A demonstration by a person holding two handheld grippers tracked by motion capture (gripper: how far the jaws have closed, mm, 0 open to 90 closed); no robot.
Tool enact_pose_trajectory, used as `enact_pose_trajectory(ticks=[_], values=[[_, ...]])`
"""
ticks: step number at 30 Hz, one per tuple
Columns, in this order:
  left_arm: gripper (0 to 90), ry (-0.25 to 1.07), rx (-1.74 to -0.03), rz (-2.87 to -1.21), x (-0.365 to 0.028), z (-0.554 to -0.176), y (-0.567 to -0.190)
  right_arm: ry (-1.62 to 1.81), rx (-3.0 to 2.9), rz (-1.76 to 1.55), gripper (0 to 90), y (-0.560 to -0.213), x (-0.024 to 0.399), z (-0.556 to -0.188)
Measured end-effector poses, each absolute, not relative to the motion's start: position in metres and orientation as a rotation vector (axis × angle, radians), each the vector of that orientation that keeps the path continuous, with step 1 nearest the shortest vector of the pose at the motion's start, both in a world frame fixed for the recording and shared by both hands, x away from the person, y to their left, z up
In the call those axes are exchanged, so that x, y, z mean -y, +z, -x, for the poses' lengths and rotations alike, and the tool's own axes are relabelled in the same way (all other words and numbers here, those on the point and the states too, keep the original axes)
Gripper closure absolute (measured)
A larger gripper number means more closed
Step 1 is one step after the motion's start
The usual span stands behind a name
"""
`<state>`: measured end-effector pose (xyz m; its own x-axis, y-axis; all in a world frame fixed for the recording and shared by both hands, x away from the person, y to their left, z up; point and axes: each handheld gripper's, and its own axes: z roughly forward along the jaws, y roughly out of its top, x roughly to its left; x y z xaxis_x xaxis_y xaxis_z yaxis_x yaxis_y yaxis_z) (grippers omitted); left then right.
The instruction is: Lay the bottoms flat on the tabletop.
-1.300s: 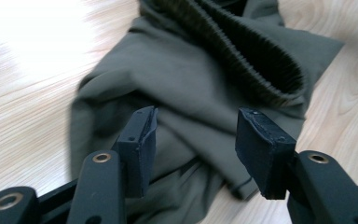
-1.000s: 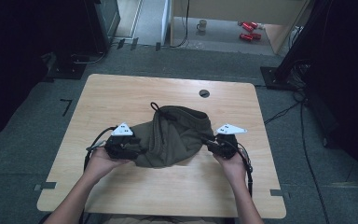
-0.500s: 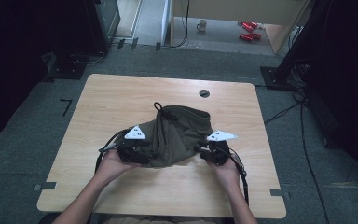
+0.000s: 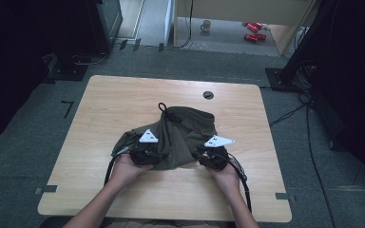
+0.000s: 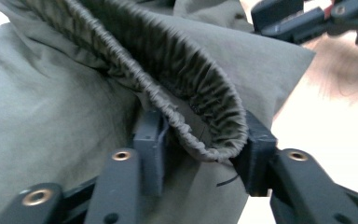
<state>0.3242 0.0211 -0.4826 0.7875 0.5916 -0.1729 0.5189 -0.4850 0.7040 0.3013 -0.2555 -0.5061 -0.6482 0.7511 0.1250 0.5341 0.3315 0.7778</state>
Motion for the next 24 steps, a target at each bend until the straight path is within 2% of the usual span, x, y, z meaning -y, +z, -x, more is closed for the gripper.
enact_pose_trajectory(ticks=[2, 5, 24], values=[[74.9, 0.129, -0.818, -2.182, -0.023, -0.325, -0.479, 1.210, -2.356, -1.155, 67.3, -0.509, 0.253, -0.302], [79.0, 0.136, -0.816, -2.173, -0.029, -0.327, -0.472, 1.191, -2.380, -1.160, 67.9, -0.513, 0.250, -0.303], [79.9, 0.209, -0.855, -2.134, -0.085, -0.365, -0.404, 1.145, -2.415, -1.130, 72.0, -0.517, 0.252, -0.301]])
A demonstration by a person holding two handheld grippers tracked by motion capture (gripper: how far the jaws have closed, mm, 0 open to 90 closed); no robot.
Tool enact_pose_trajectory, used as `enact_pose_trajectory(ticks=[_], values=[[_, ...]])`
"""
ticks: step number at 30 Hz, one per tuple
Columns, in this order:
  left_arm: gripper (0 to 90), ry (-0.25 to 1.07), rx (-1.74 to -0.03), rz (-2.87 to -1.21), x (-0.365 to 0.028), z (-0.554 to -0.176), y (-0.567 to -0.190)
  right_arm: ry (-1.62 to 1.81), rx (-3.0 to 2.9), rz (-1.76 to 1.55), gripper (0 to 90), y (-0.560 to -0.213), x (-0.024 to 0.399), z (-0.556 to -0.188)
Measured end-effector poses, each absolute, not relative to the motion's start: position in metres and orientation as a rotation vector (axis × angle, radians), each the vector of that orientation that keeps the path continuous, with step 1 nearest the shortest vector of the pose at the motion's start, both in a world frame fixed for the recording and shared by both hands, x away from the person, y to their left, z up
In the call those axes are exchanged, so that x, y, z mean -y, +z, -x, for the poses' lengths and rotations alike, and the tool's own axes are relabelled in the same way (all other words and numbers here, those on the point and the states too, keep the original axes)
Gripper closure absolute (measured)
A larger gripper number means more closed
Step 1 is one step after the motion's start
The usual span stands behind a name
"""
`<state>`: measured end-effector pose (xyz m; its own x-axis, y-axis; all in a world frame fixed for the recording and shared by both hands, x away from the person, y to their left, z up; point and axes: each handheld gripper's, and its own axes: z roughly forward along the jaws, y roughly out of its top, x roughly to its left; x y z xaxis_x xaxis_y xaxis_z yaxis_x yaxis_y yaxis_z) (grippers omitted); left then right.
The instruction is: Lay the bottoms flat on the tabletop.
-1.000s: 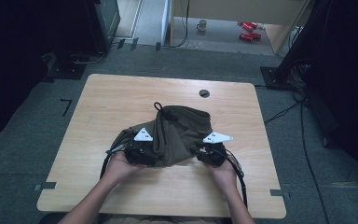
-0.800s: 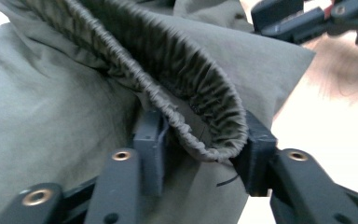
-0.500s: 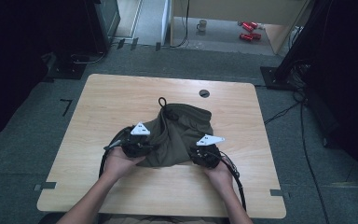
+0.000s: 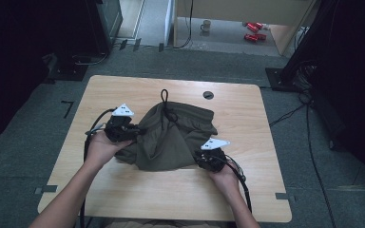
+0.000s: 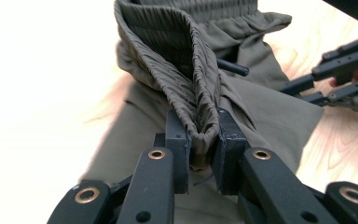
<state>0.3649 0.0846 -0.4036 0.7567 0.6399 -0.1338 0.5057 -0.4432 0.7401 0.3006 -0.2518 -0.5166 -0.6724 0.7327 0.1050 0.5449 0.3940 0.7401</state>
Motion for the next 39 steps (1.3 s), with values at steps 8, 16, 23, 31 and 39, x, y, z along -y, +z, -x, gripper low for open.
enact_pose_trajectory(ticks=[8, 16, 23, 31, 39], values=[[80.0, 0.233, -0.856, -2.147, -0.105, -0.386, -0.379, 1.121, -2.431, -1.127, 73.2, -0.515, 0.267, -0.297], [80.2, 0.248, -0.886, -2.131, -0.118, -0.410, -0.375, 1.109, -2.425, -1.156, 73.6, -0.514, 0.286, -0.293], [80.6, 0.255, -0.957, -2.135, -0.132, -0.449, -0.389, 1.114, -2.420, -1.153, 73.8, -0.515, 0.290, -0.292], [80.6, 0.273, -1.009, -2.145, -0.138, -0.480, -0.402, 1.108, -2.420, -1.139, 74.0, -0.515, 0.290, -0.292], [80.2, 0.291, -1.047, -2.115, -0.141, -0.504, -0.412, 1.108, -2.409, -1.132, 74.0, -0.516, 0.290, -0.293]])
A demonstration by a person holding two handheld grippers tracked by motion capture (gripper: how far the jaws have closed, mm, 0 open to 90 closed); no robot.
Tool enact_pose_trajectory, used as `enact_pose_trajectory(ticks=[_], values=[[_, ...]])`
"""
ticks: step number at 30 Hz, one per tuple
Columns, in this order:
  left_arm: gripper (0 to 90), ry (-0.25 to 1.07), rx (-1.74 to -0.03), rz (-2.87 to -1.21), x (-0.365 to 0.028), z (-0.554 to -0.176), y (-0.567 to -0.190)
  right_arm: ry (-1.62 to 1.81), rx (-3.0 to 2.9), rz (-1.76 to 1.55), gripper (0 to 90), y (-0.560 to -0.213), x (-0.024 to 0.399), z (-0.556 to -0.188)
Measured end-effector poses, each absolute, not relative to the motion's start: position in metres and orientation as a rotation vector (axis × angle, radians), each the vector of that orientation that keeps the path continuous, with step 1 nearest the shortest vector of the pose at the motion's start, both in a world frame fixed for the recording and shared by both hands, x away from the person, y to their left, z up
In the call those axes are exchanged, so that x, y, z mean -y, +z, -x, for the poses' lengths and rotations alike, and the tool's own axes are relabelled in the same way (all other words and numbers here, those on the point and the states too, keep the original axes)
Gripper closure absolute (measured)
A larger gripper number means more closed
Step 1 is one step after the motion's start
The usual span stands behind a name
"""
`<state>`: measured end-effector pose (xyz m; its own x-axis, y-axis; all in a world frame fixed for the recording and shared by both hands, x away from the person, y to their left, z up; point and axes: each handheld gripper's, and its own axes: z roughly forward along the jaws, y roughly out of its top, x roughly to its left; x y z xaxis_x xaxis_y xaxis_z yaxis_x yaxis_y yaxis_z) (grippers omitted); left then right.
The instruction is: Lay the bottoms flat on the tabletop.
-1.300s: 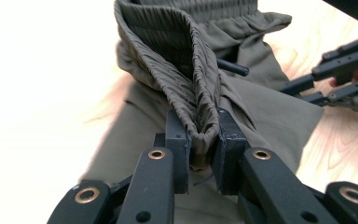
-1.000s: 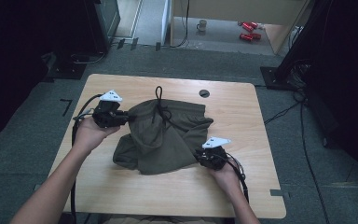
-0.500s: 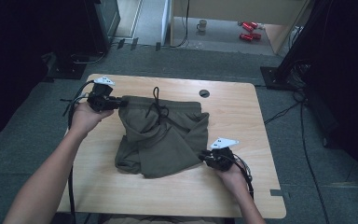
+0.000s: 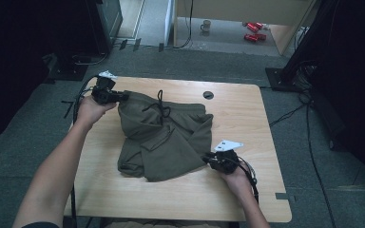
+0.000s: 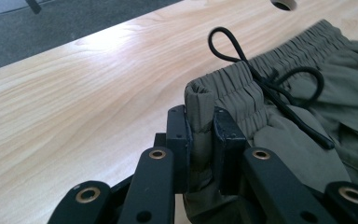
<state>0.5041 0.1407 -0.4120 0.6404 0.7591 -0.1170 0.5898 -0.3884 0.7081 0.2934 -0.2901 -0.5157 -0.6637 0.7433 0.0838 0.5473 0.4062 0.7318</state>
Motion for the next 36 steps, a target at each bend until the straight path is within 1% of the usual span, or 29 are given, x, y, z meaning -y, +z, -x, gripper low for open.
enact_pose_trajectory(ticks=[2, 6, 11, 14, 17, 18, 21, 23, 24, 27, 28, 30, 36], values=[[79.7, 0.301, -1.060, -2.090, -0.142, -0.509, -0.415, 1.106, -2.408, -1.132, 74.0, -0.516, 0.290, -0.293], [78.0, 0.320, -1.078, -2.125, -0.139, -0.521, -0.418, 1.104, -2.405, -1.133, 73.8, -0.516, 0.290, -0.293], [64.3, 0.370, -1.146, -2.093, -0.144, -0.530, -0.421, 1.107, -2.401, -1.144, 73.3, -0.516, 0.289, -0.293], [64.8, 0.385, -1.161, -2.100, -0.150, -0.530, -0.420, 1.105, -2.403, -1.139, 73.1, -0.516, 0.289, -0.292], [61.2, 0.412, -1.168, -2.102, -0.154, -0.529, -0.416, 1.112, -2.401, -1.138, 73.0, -0.516, 0.289, -0.292], [61.9, 0.398, -1.169, -2.095, -0.157, -0.528, -0.415, 1.111, -2.402, -1.137, 73.0, -0.516, 0.289, -0.293], [61.9, 0.380, -1.156, -2.088, -0.159, -0.522, -0.412, 1.111, -2.403, -1.136, 72.4, -0.516, 0.289, -0.293], [62.0, 0.369, -1.145, -2.091, -0.159, -0.520, -0.411, 1.123, -2.398, -1.149, 70.1, -0.516, 0.289, -0.293], [62.0, 0.365, -1.118, -2.094, -0.157, -0.512, -0.411, 1.135, -2.395, -1.164, 69.3, -0.517, 0.290, -0.294], [62.0, 0.348, -1.086, -2.106, -0.155, -0.505, -0.412, 1.142, -2.394, -1.168, 70.1, -0.517, 0.290, -0.294], [61.9, 0.344, -1.051, -2.132, -0.152, -0.496, -0.414, 1.136, -2.393, -1.164, 72.3, -0.517, 0.291, -0.295], [61.7, 0.347, -1.011, -2.165, -0.149, -0.487, -0.416, 1.130, -2.390, -1.163, 72.5, -0.517, 0.290, -0.294], [61.5, 0.338, -0.967, -2.129, -0.148, -0.464, -0.415, 1.099, -2.371, -1.151, 72.3, -0.517, 0.286, -0.294]])
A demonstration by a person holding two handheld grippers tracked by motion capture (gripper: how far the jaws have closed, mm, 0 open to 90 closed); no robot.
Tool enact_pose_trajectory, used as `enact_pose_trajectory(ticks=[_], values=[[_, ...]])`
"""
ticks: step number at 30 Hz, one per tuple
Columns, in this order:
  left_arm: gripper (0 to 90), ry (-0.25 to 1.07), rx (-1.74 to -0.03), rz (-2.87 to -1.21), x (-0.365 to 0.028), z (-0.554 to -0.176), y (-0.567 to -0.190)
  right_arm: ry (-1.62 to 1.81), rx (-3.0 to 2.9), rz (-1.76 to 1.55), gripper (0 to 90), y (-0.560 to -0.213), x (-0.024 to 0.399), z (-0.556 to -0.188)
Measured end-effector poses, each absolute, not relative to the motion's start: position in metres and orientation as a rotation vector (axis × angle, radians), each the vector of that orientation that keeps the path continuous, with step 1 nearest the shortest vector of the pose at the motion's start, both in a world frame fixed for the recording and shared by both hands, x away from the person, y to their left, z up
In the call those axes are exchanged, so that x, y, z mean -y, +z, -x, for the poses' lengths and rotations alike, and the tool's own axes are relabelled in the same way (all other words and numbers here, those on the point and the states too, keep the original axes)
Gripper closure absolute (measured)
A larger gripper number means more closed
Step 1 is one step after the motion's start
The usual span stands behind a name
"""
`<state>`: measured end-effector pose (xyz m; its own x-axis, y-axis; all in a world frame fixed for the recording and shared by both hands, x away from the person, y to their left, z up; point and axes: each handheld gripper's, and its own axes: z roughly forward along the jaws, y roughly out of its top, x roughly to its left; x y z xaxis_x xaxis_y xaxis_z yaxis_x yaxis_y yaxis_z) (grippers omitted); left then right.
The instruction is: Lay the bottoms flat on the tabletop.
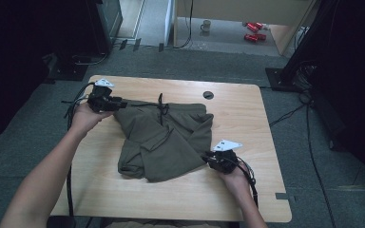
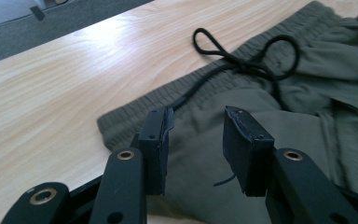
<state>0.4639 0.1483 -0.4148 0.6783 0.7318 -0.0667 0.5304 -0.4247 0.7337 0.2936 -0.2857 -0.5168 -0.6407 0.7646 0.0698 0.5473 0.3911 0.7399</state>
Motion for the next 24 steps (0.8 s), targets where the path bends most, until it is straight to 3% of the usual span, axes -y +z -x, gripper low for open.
enact_pose_trajectory(ticks=[12, 24], values=[[60.2, 0.319, -0.847, -2.099, -0.135, -0.407, -0.417, 1.136, -2.323, -1.213, 74.7, -0.519, 0.286, -0.301], [58.2, 0.308, -0.854, -2.096, -0.124, -0.379, -0.435, 1.108, -2.268, -1.239, 75.6, -0.520, 0.278, -0.321]])
